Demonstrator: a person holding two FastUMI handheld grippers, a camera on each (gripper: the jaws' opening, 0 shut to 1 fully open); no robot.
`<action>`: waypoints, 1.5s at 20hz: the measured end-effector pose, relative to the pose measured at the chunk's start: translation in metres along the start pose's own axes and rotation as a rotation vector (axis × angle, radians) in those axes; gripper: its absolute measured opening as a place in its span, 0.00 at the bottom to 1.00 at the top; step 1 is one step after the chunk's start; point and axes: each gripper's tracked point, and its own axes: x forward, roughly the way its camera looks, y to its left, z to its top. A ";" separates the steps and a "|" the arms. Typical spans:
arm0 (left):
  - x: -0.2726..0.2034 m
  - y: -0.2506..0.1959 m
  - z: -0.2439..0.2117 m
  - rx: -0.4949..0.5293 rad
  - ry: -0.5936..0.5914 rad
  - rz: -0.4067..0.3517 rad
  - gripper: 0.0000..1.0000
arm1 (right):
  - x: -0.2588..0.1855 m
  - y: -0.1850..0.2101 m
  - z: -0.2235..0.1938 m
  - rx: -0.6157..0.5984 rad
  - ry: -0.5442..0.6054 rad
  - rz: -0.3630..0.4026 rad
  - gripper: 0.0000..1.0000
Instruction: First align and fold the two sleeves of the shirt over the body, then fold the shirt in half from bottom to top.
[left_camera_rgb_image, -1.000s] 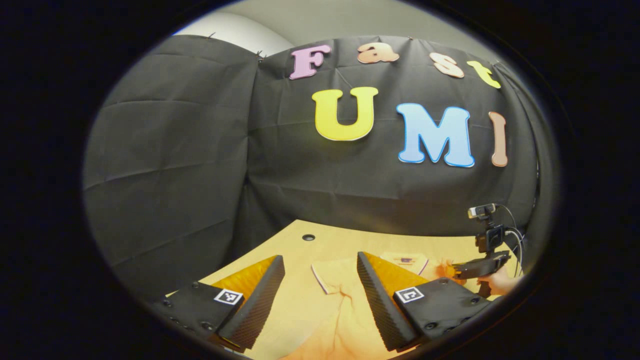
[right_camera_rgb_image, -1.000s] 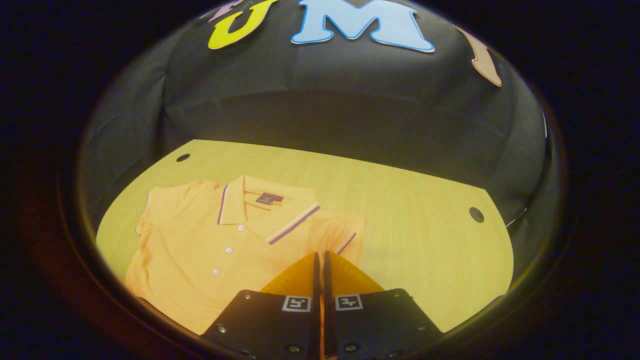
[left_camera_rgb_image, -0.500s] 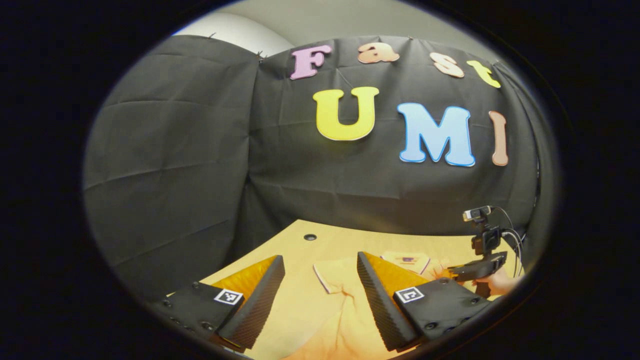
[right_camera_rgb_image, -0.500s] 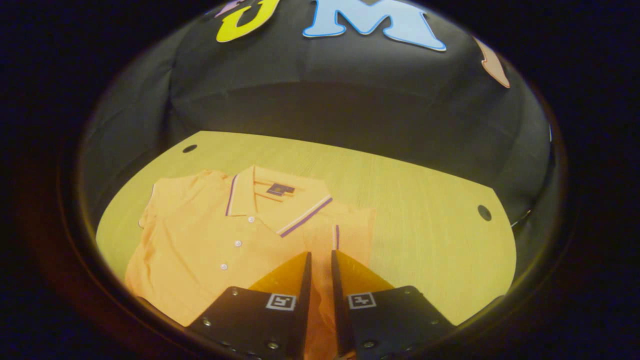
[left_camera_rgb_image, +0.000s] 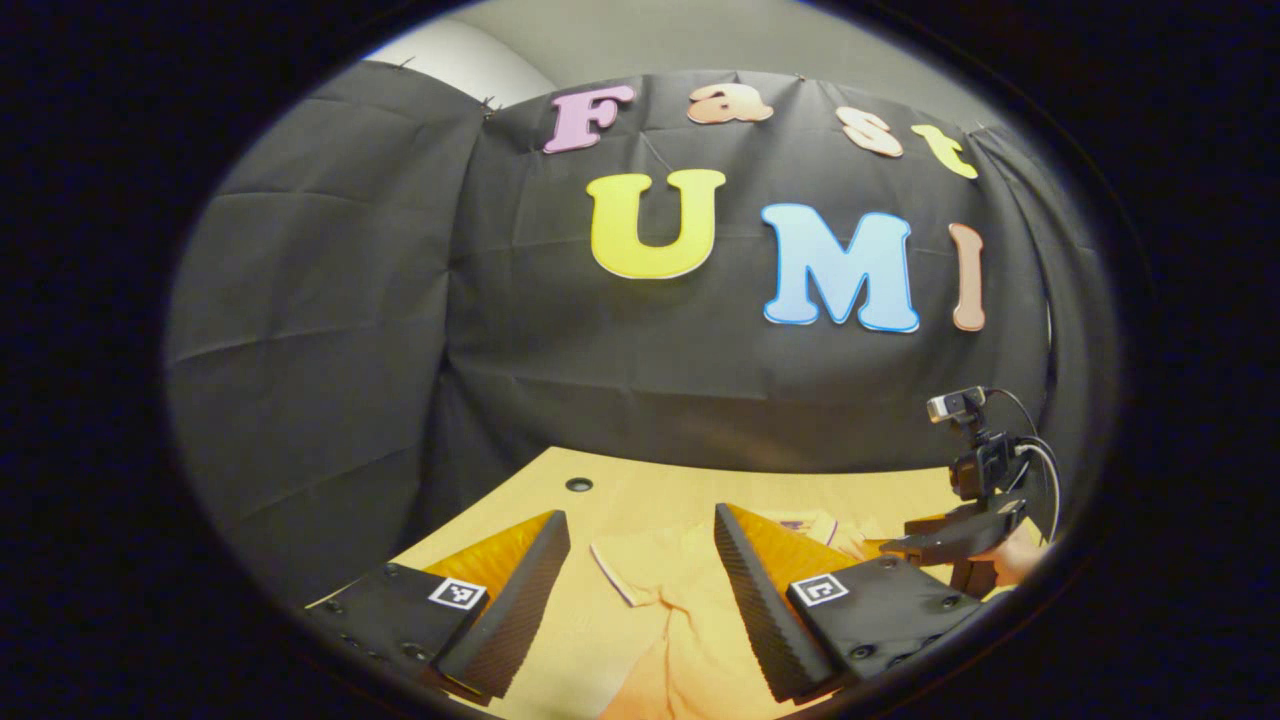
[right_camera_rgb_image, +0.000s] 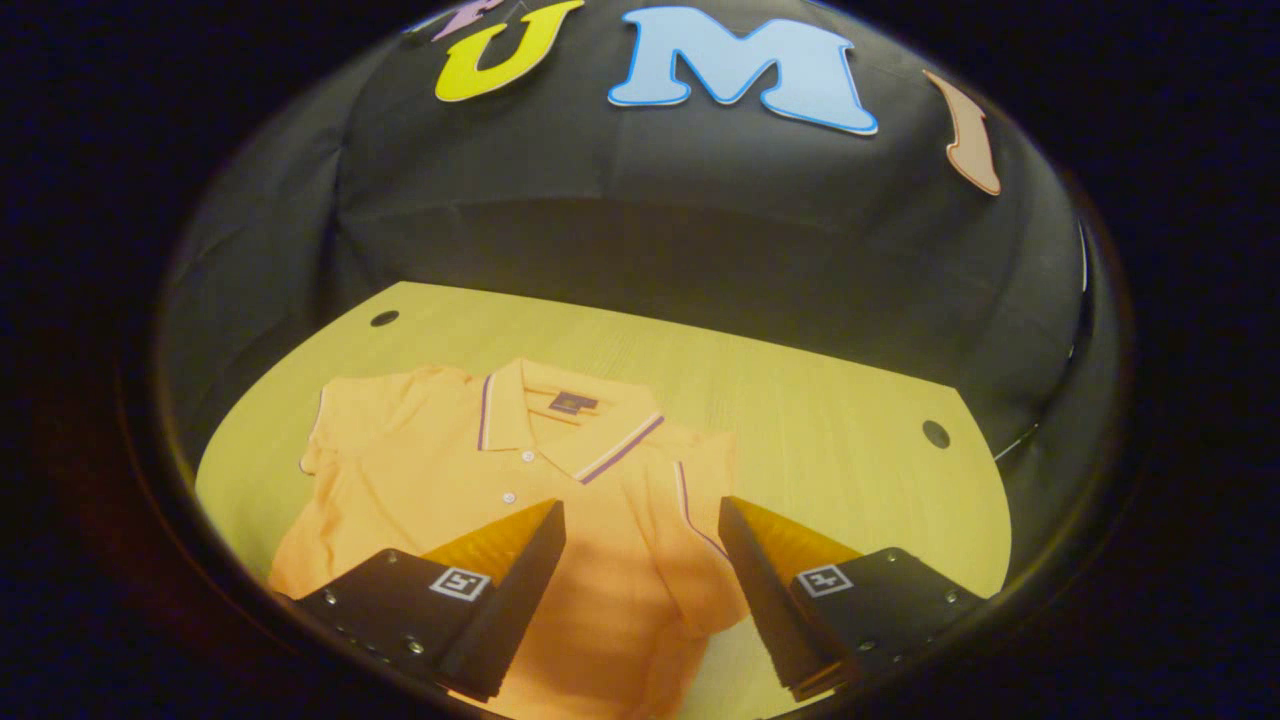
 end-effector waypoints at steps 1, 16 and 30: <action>0.007 -0.002 -0.001 0.000 0.003 -0.026 0.94 | -0.007 -0.001 0.003 0.010 -0.009 -0.017 0.95; 0.150 0.029 -0.089 0.007 0.150 -0.129 0.94 | -0.147 0.015 0.047 0.160 -0.219 -0.156 0.95; 0.238 0.069 -0.204 -0.010 0.401 0.036 0.94 | -0.201 0.032 0.006 0.211 -0.179 -0.090 0.95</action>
